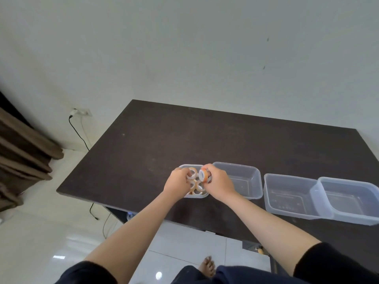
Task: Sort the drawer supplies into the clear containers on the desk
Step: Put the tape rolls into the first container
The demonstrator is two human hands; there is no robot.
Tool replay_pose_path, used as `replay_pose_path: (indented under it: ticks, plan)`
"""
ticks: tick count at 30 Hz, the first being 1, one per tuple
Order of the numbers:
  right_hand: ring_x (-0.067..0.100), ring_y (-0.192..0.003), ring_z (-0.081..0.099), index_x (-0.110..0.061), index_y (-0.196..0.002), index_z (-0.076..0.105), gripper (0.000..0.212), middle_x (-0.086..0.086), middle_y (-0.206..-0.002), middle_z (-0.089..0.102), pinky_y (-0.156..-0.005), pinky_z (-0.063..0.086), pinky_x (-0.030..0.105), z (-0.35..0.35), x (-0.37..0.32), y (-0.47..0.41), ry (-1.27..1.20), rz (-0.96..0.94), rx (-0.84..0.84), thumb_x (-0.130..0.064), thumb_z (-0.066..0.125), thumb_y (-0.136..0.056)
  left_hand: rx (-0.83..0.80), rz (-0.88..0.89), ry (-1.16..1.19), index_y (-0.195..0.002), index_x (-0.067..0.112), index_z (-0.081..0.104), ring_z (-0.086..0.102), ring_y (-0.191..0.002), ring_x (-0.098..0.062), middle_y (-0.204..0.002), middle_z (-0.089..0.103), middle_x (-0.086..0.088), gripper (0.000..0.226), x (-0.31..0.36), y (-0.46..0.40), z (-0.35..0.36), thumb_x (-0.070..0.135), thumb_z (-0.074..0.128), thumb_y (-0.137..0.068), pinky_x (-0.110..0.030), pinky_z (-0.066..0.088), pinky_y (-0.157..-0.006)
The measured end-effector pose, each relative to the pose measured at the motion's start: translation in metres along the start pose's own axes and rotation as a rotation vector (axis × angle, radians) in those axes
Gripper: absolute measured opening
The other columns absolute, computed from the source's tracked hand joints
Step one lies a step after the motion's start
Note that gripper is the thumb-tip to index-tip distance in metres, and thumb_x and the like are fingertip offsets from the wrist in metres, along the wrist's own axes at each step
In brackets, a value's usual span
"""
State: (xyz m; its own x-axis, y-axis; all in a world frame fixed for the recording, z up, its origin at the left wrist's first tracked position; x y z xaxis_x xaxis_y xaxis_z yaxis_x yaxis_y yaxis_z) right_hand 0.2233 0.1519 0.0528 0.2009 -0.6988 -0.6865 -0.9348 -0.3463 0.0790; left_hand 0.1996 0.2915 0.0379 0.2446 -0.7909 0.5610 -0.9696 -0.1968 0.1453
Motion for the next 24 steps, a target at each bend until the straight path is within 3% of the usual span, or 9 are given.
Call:
replay_pose_path:
  ticks: [3,8,12,19,24]
  plan:
    - [0.023,-0.092,0.061,-0.030,-0.111,0.055,0.038,-0.002,-0.097,0.069,-0.072,0.054,0.039,0.009,0.003,-0.012,0.061,0.003,-0.048,-0.018,0.064,-0.077,-0.020,0.009,-0.056,-0.095,0.007,0.065,0.059,-0.086,-0.025,-0.100,0.065,-0.011,0.026,-0.002,-0.011,0.006,0.001,0.044,-0.080,-0.030,0.047,-0.069]
    - [0.024,-0.103,0.061,-0.031,-0.127,0.052,0.050,-0.001,-0.110,0.069,-0.079,0.054,0.037,0.020,0.003,-0.021,0.133,-0.012,-0.088,-0.019,0.062,-0.080,-0.013,-0.003,-0.019,-0.101,0.007,0.068,0.064,-0.093,-0.027,-0.104,0.068,-0.010,0.032,-0.007,-0.016,0.009,0.001,0.044,-0.081,-0.034,0.054,-0.076]
    - [0.023,-0.104,0.061,-0.033,-0.132,0.049,0.059,-0.002,-0.118,0.067,-0.081,0.054,0.036,0.023,0.004,-0.018,0.116,-0.027,-0.099,-0.016,0.064,-0.078,0.046,0.013,0.009,-0.105,0.006,0.066,0.059,-0.099,-0.027,-0.111,0.061,-0.012,0.032,-0.008,-0.009,0.003,-0.001,0.045,-0.082,-0.028,0.045,-0.075]
    - [0.018,-0.112,0.058,-0.028,-0.129,0.055,0.051,-0.007,-0.122,0.066,-0.091,0.050,0.037,0.012,0.002,0.012,0.029,-0.117,-0.044,-0.011,0.065,-0.082,0.137,0.036,0.071,-0.107,0.009,0.064,0.056,-0.101,-0.027,-0.112,0.056,-0.009,0.027,-0.011,0.035,-0.002,0.003,0.050,-0.085,-0.036,0.049,-0.082]
    - [0.020,-0.117,0.055,-0.025,-0.129,0.057,0.050,-0.008,-0.130,0.061,-0.098,0.047,0.037,0.012,0.001,0.047,-0.008,-0.192,-0.024,-0.007,0.063,-0.083,0.145,0.026,0.100,-0.106,0.012,0.062,0.058,-0.095,-0.025,-0.110,0.056,-0.006,0.024,-0.012,0.076,0.010,0.005,0.050,-0.086,-0.036,0.050,-0.074]
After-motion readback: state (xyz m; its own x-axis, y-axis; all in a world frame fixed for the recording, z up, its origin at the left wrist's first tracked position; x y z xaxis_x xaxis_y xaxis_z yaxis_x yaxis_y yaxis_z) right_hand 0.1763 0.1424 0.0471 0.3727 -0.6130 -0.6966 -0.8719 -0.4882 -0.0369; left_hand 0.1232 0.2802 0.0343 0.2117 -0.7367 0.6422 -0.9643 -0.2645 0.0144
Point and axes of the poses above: each hand's wrist, its own y-axis away from the middle knuckle, its own z-axis out of the palm, x = y × z, the point moved 10 cm from there along -y, towards the middle knuckle
